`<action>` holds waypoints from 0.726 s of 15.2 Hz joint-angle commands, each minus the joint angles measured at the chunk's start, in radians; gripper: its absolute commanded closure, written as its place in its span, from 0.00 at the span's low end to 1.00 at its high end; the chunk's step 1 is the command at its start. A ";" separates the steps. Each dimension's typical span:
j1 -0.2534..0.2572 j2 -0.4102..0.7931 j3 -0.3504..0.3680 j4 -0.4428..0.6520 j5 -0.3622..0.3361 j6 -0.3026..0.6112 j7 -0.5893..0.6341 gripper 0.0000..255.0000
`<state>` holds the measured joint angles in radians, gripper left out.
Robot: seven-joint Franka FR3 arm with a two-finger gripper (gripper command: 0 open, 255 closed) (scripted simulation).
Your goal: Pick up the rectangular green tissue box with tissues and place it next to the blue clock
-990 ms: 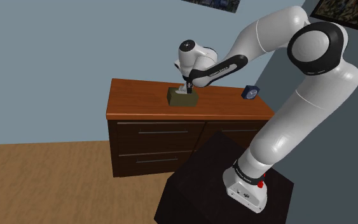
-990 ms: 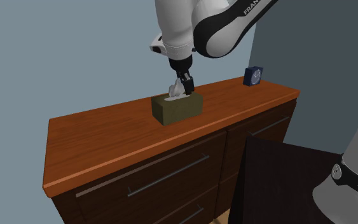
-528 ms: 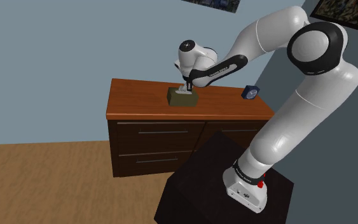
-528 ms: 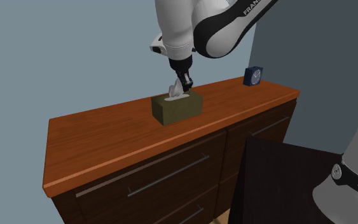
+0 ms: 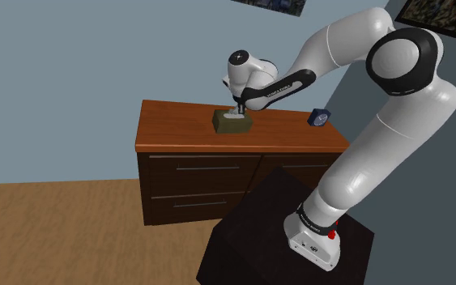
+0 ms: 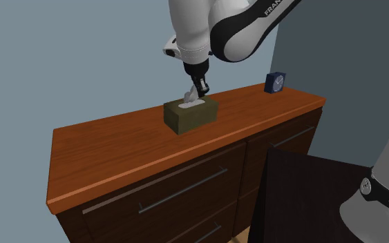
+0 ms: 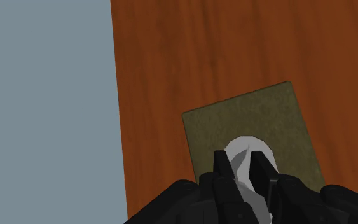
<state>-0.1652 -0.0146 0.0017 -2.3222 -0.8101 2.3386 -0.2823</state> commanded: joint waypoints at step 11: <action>0.012 -0.085 0.007 0.044 0.087 -0.105 -0.111 1.00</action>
<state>-0.1539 -0.0937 0.0086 -2.2842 -0.7303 2.2430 -0.3844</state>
